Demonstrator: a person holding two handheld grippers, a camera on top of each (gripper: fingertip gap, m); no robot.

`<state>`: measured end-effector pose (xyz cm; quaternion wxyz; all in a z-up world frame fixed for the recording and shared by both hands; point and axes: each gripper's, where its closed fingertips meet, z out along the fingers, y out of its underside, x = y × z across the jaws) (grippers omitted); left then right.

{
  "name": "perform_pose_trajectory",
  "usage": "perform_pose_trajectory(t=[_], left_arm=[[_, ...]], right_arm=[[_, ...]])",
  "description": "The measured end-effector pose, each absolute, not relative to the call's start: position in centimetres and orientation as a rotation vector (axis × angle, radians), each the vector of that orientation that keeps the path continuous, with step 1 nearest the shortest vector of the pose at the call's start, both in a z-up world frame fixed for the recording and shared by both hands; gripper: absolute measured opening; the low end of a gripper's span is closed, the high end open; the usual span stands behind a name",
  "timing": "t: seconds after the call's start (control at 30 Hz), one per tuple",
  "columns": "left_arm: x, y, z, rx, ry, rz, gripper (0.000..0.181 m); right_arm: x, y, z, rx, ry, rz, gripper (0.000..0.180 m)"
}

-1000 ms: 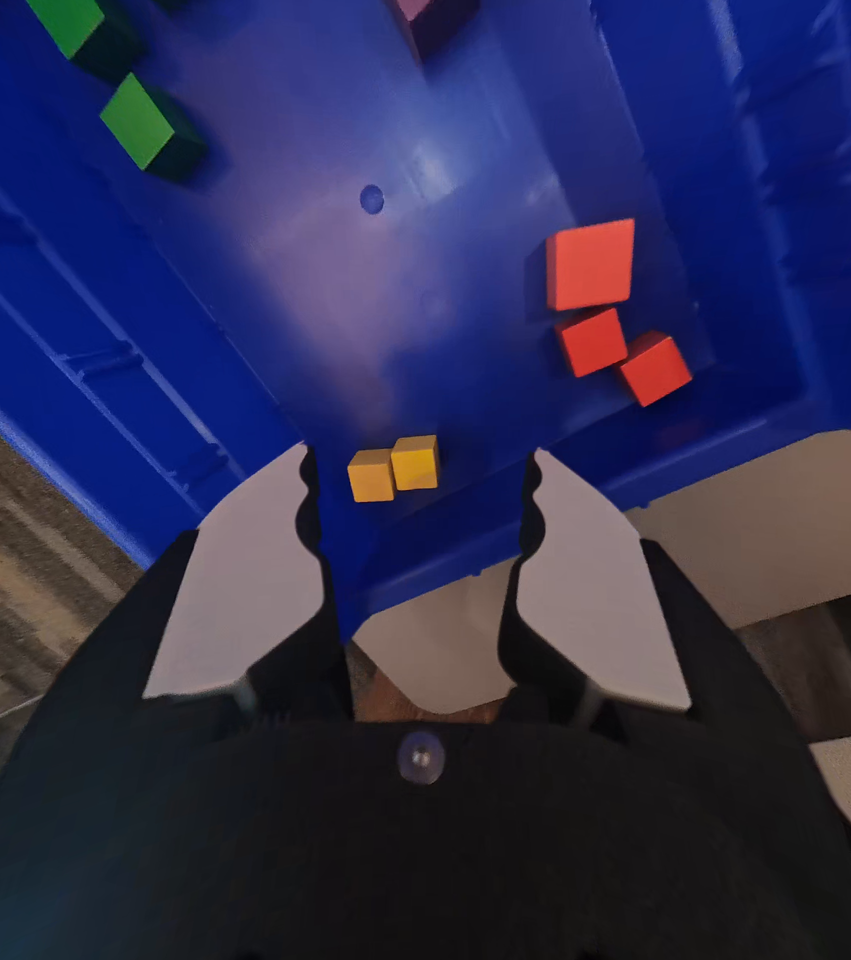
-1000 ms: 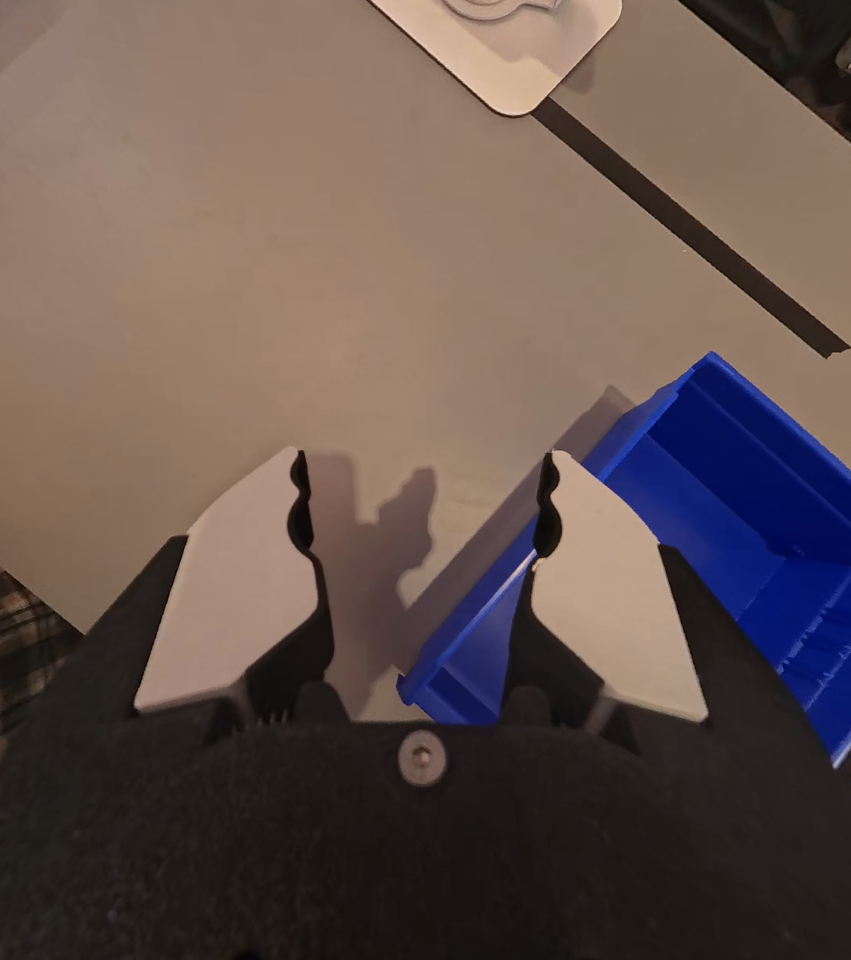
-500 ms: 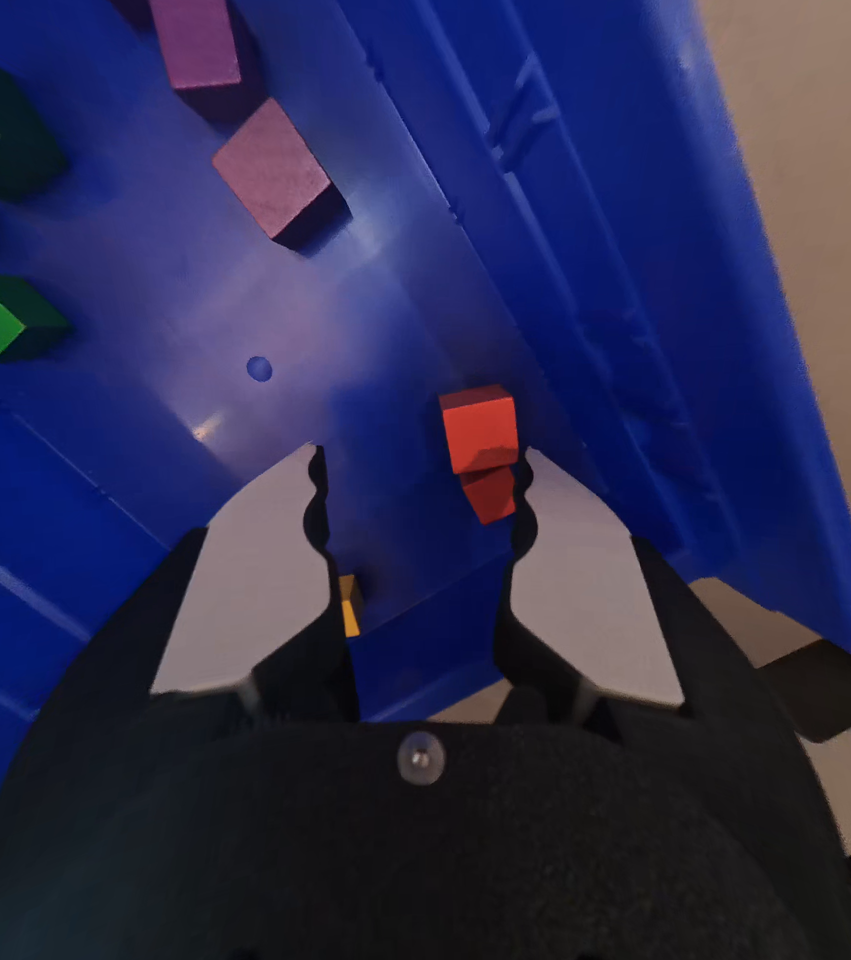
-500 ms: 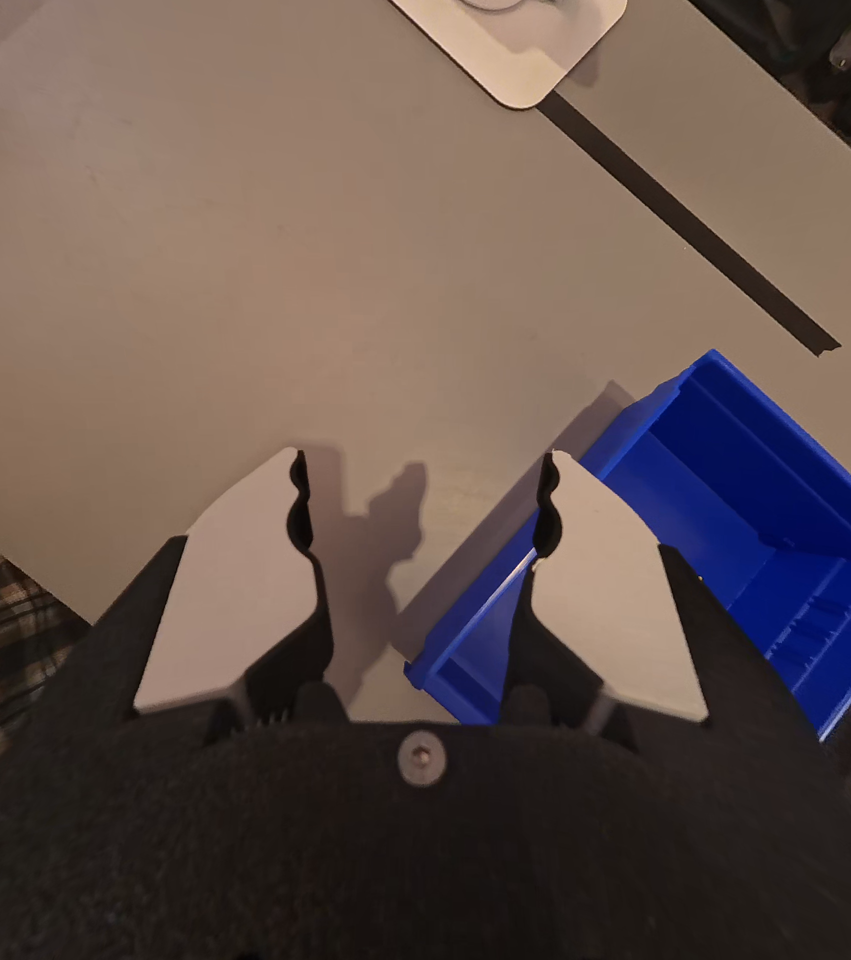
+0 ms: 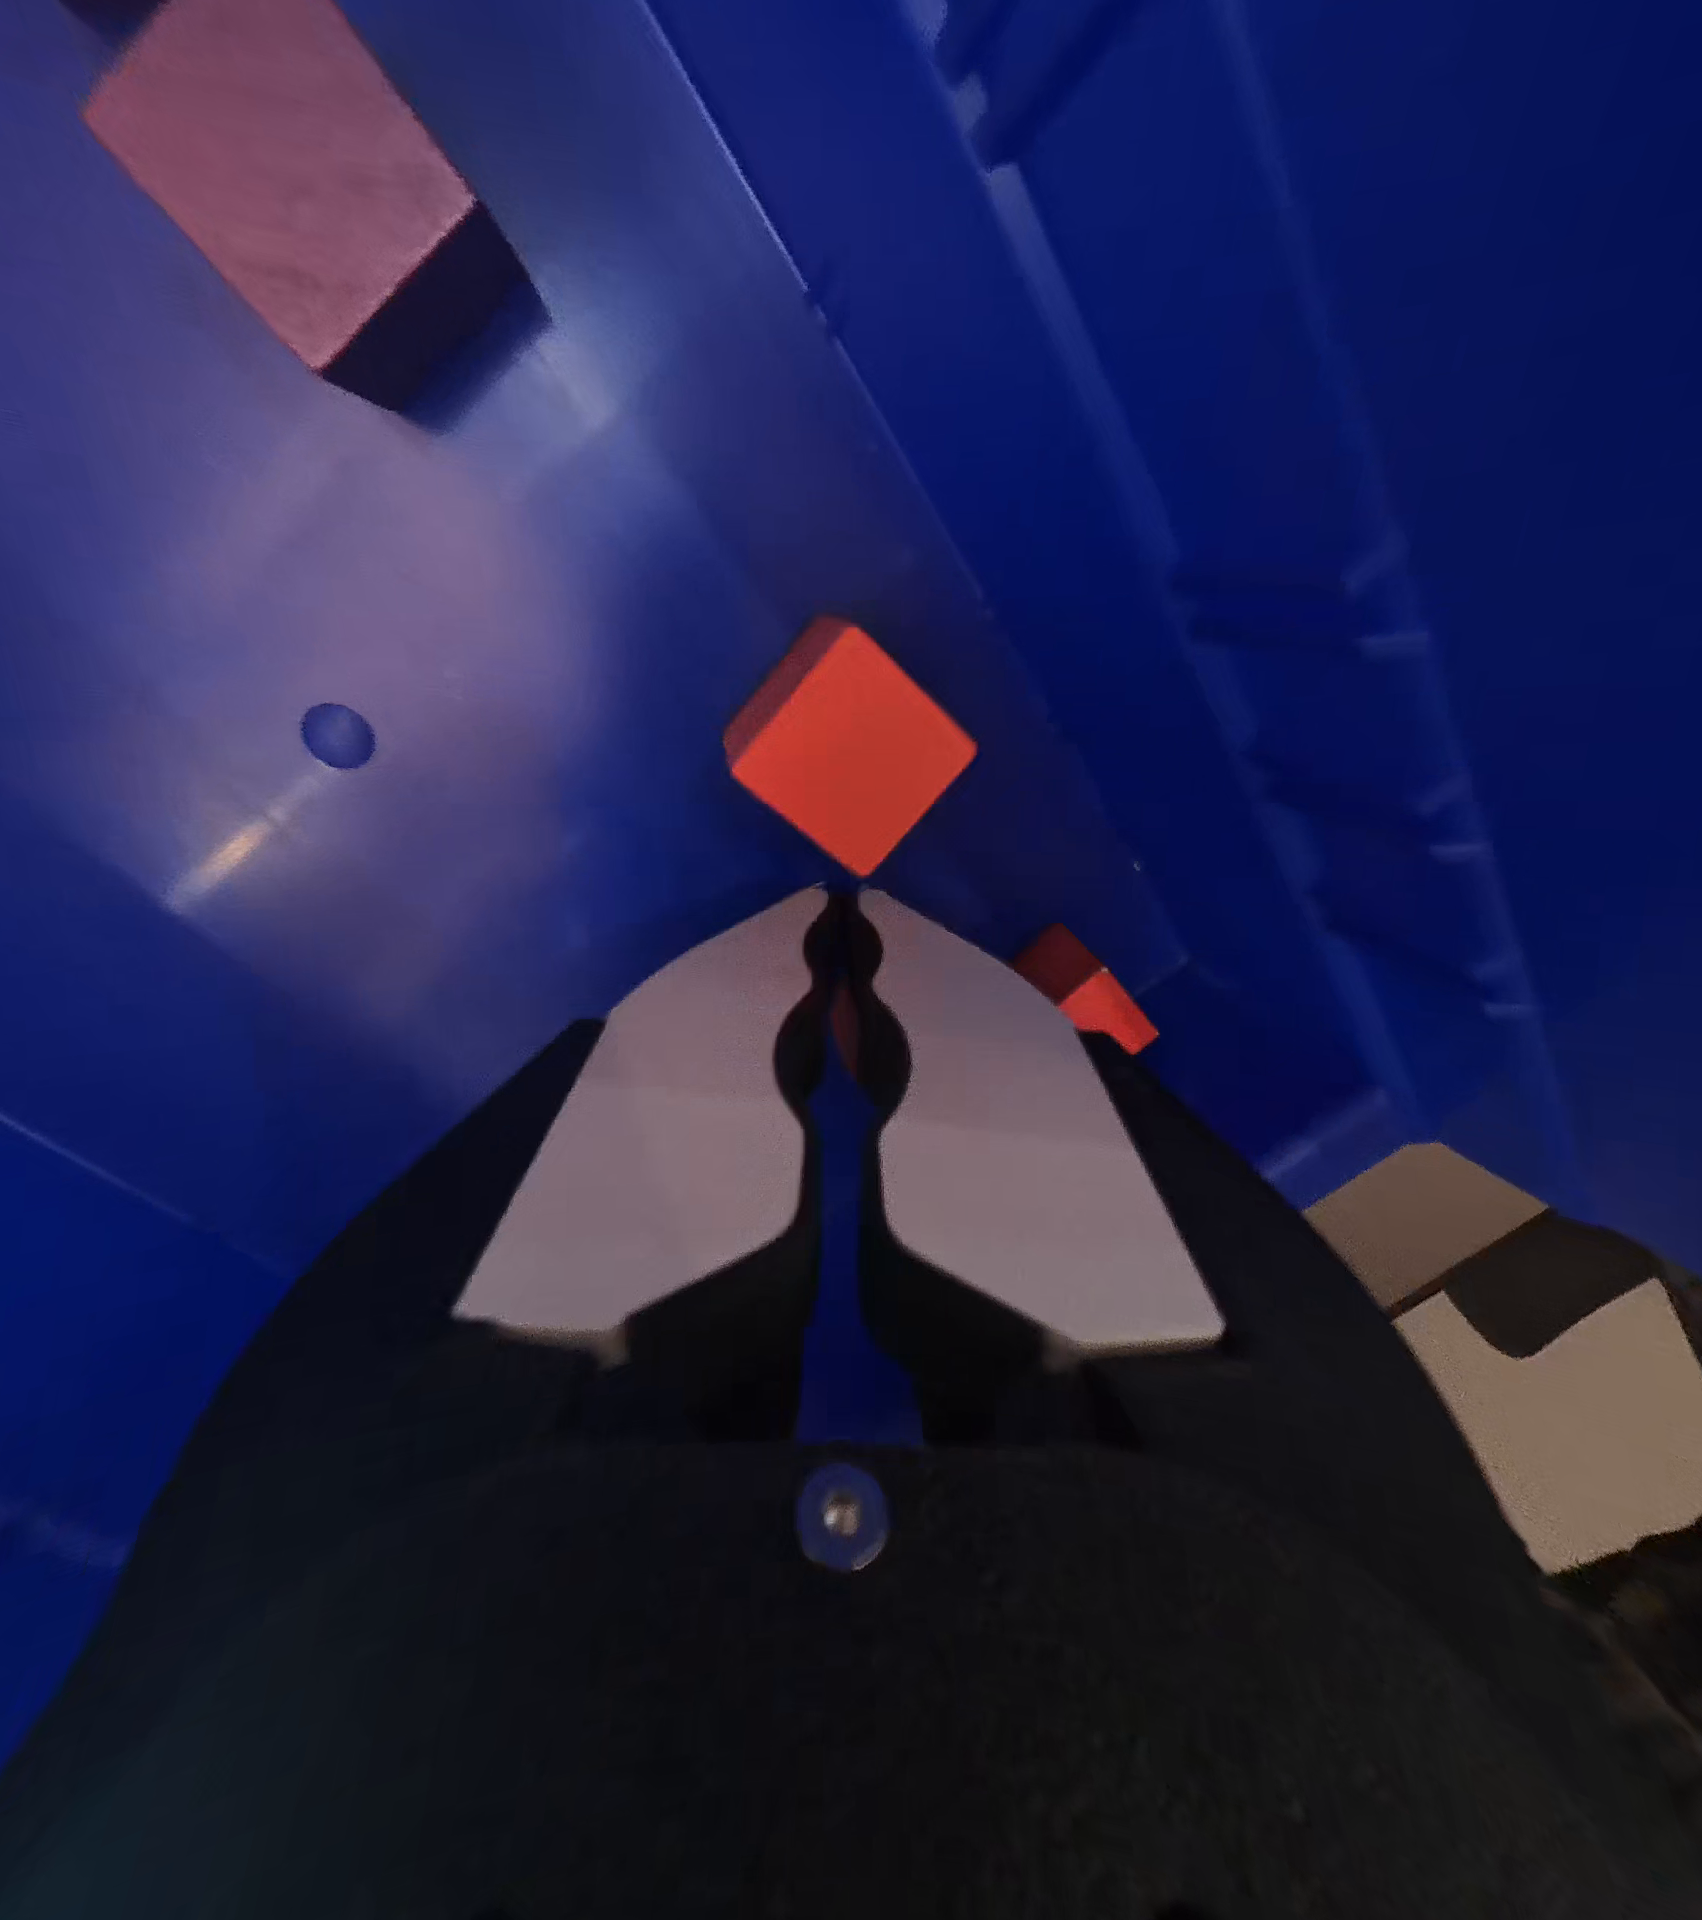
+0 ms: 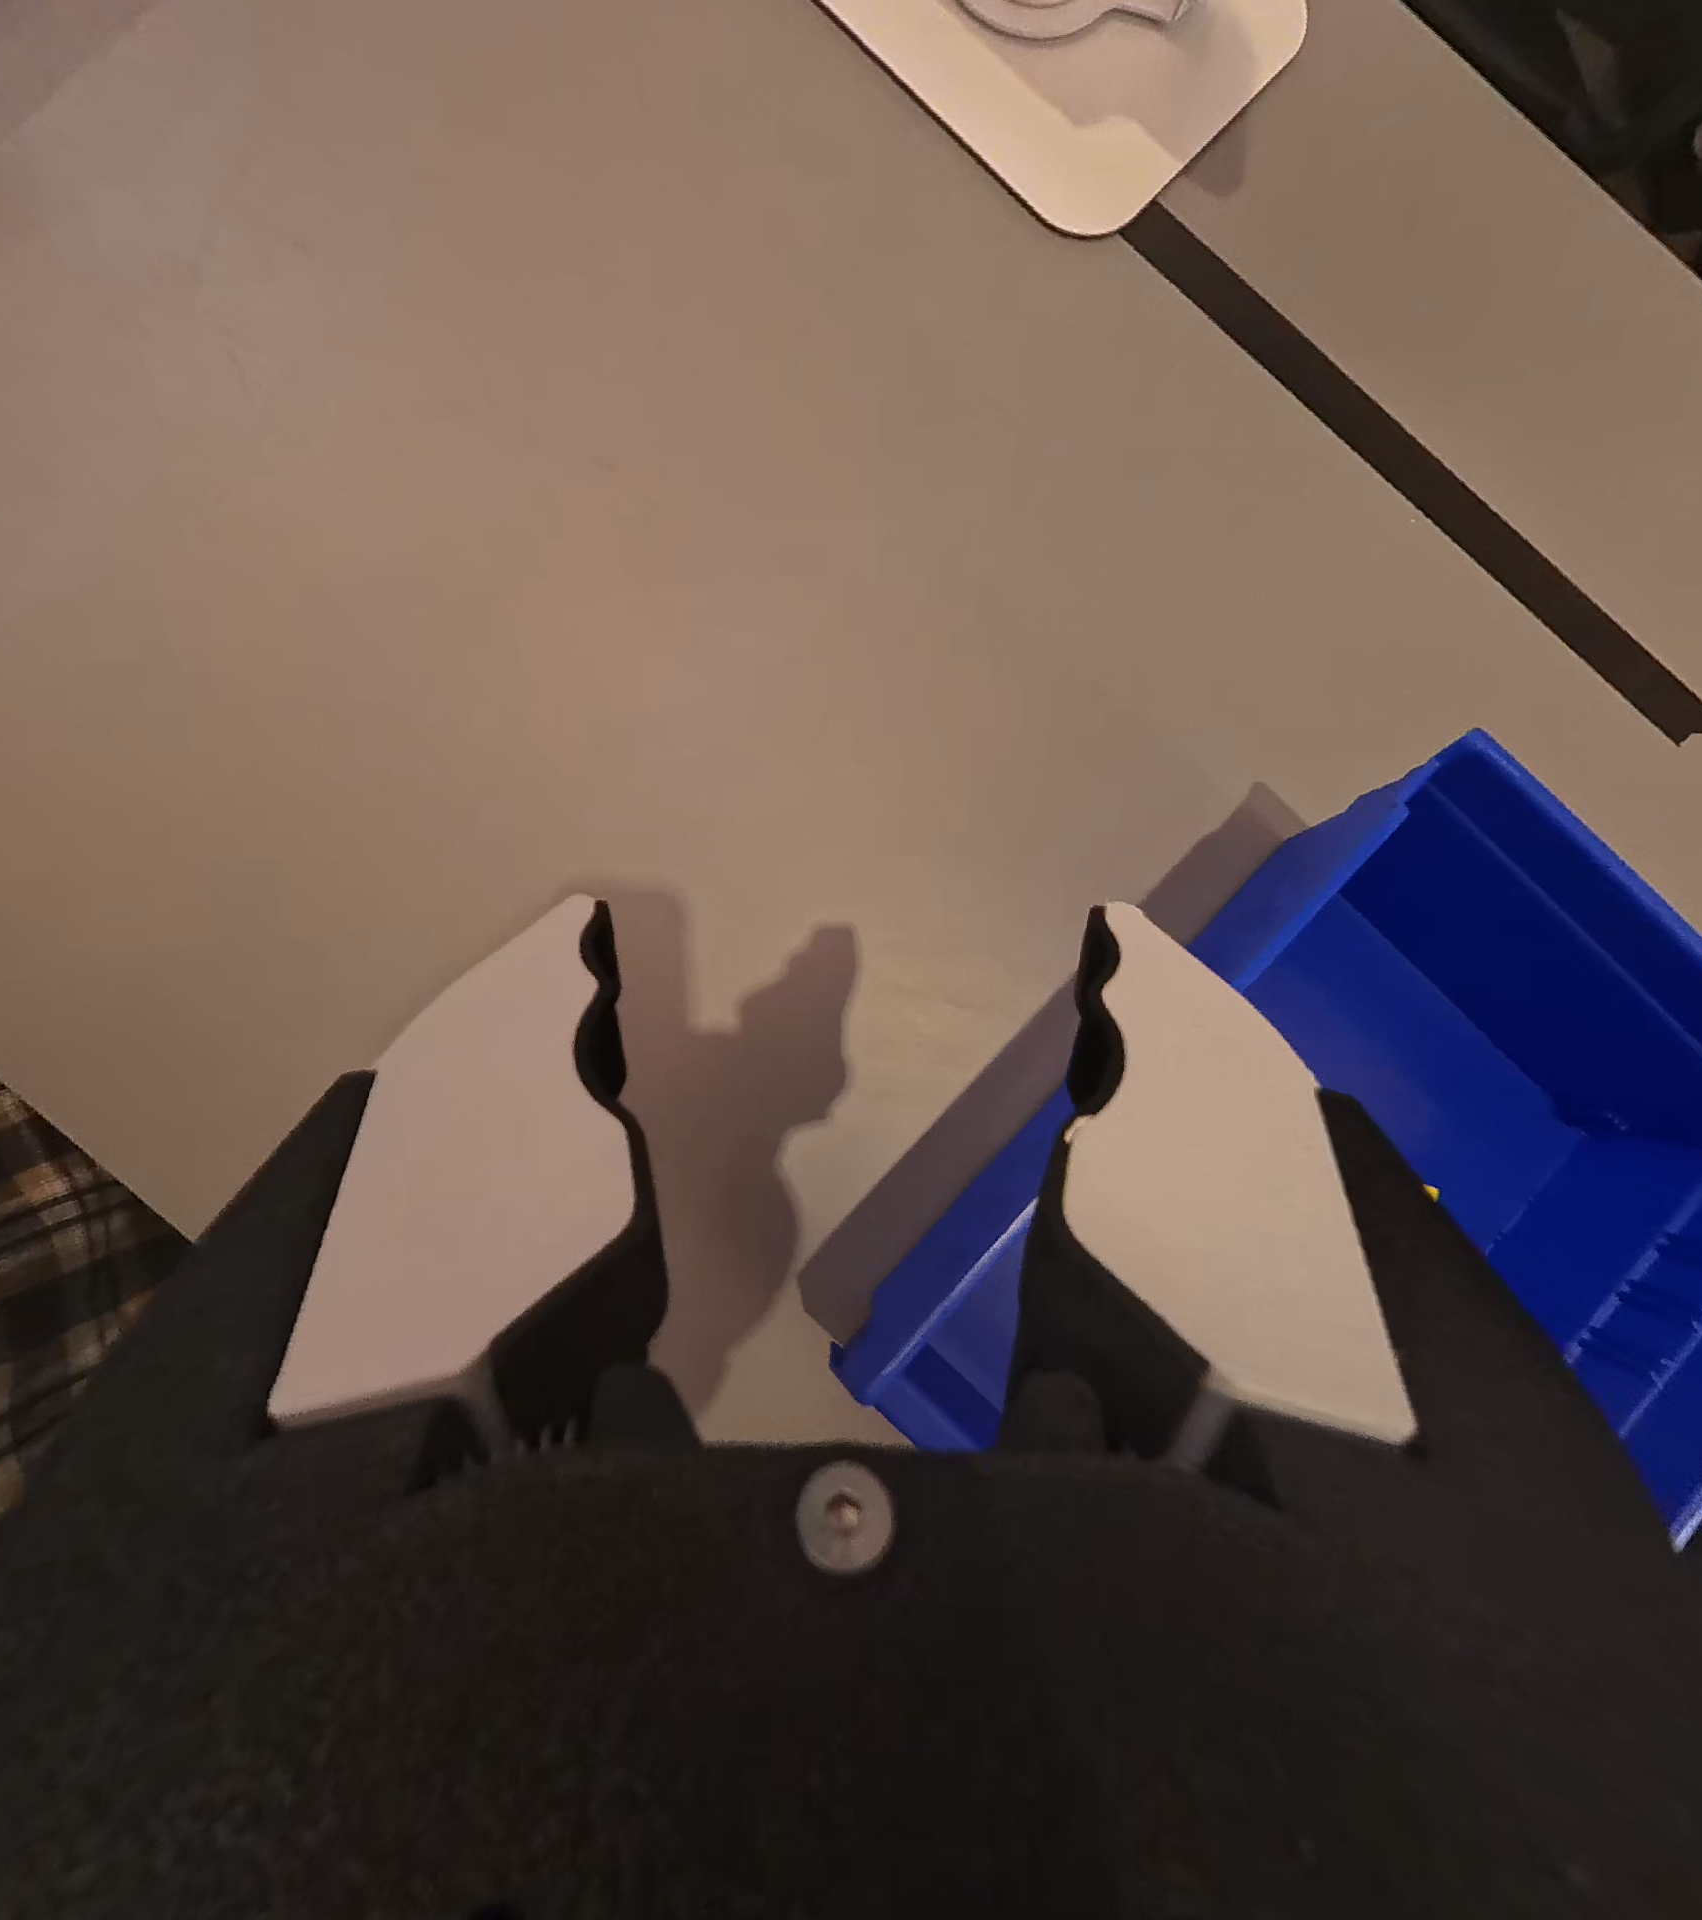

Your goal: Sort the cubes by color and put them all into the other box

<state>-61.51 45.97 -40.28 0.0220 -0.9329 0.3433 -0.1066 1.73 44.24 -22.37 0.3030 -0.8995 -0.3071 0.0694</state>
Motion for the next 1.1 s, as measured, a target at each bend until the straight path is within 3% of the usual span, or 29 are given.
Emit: perform_pose_trajectory(t=[0.4, 0.63, 0.73, 0.87, 1.1], left_arm=[[-62.3, 48.1, -33.1, -2.618, 0.870, -0.383, 0.000], [-61.0, 46.9, -33.4, -2.584, 1.022, -0.360, 0.000], [-60.5, 46.9, -35.4, -2.604, 1.135, -0.309, 0.037], [-60.0, 47.9, -36.8, -2.554, 1.252, -0.287, 0.059], [-61.0, 48.8, -38.2, -2.459, 1.459, -0.213, 0.064]], right_arm=[[-2.1, 44.6, -24.2, -2.290, -0.831, 0.368, 0.081], [-3.2, 44.4, -25.7, -2.313, -0.876, 0.410, 0.084], [-3.0, 44.2, -25.8, -2.326, -0.881, 0.397, 0.086], [-2.9, 44.0, -25.5, -2.349, -0.889, 0.359, 0.087], [-3.4, 44.0, -24.4, -2.371, -0.914, 0.287, 0.088]])
